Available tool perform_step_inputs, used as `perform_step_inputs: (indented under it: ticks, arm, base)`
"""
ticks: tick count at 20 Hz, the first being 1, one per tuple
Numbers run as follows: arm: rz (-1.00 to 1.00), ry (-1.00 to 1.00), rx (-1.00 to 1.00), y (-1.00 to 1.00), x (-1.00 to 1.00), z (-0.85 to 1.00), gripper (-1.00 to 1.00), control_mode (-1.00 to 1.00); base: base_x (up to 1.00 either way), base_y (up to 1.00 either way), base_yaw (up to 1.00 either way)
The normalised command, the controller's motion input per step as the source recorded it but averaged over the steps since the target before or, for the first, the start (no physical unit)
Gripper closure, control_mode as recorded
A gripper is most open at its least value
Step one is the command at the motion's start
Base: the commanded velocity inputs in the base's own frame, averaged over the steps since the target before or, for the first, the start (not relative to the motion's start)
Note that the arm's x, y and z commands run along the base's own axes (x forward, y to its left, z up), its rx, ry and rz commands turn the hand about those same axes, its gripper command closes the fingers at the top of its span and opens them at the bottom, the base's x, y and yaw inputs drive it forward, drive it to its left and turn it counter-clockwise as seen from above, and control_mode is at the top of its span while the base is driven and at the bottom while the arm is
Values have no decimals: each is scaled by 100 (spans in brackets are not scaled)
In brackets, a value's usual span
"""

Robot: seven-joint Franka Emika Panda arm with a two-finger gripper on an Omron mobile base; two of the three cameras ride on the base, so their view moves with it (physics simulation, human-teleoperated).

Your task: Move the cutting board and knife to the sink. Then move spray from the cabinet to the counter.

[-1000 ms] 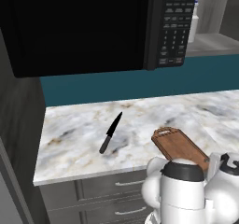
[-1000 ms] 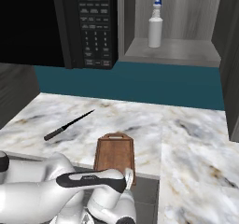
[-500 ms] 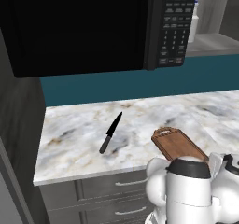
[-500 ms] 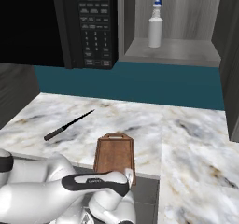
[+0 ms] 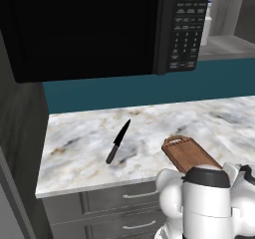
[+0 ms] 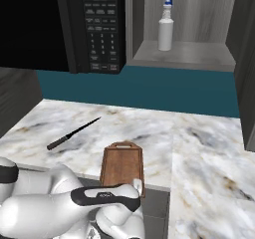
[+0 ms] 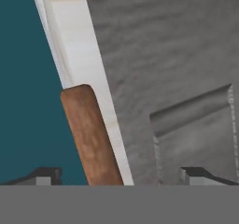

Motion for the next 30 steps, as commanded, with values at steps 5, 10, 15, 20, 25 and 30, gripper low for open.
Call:
perform_step_inputs:
  ticks: [5,10,15,20,25,30]
  arm:
    - [0,-5,0,0,4,0,-100,-100]
    - [0,-4,0,0,3,0,100,-100]
    - [0,-1,0,-2,0,0,100,-100]
    - [0,-4,0,-3,0,4,100,-100]
    - [0,-4,0,0,0,19,100,-100]
    - [0,-7,0,0,-4,29,100,-100]
  base:
    - [0,0,0]
    - [0,0,0]
    - [0,0,0]
    - [0,0,0]
    - [0,0,0]
    - [0,0,0]
